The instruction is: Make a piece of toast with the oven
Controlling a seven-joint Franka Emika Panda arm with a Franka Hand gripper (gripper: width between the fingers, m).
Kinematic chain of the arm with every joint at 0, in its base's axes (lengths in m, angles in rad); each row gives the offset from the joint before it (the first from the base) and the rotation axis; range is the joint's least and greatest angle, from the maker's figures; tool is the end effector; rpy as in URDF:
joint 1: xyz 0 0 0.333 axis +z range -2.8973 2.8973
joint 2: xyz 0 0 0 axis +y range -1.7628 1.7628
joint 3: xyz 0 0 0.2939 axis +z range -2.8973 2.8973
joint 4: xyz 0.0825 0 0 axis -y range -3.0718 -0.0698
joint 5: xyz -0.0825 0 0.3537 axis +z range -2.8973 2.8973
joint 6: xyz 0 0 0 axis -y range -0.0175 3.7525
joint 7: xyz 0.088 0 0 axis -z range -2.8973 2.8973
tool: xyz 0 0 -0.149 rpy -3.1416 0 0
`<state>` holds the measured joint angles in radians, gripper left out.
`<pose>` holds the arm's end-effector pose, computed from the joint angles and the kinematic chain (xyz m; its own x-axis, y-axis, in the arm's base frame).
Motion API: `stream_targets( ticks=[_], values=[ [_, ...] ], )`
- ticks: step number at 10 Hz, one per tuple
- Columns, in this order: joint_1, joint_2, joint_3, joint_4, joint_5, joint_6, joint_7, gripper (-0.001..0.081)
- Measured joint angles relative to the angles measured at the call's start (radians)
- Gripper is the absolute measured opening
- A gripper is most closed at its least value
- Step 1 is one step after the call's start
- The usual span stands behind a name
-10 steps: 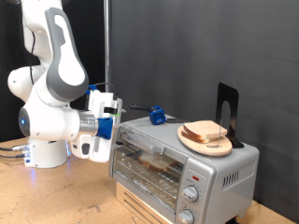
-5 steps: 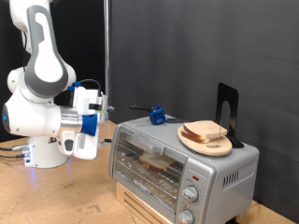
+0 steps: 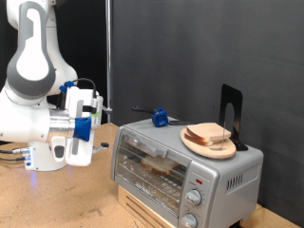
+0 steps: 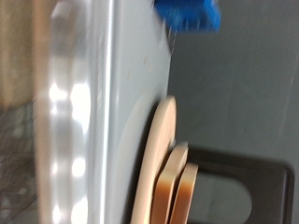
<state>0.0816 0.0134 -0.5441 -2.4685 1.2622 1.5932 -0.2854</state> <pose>0.4106 -0.0485 0.2971 0.7487 -0.3051 -0.5885 -0.6245 -0.0271 -0.7805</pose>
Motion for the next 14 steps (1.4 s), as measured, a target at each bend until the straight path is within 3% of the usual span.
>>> stream_targets(
  ticks=[3,6,9,11,12,14],
  values=[
    [0.001,0.095,0.012,0.097,0.136,0.071,0.024,0.0809],
    [-0.003,0.104,0.009,0.118,0.081,0.022,0.068,0.0809],
    [-0.035,0.239,0.009,0.292,0.073,-0.093,0.091,0.0809],
    [-0.048,0.331,0.013,0.393,0.143,-0.101,0.101,0.0809],
    [-0.051,0.367,0.014,0.427,0.167,-0.101,0.108,0.0809],
    [-0.053,0.366,0.015,0.426,0.163,-0.145,0.086,0.0809]
  ],
)
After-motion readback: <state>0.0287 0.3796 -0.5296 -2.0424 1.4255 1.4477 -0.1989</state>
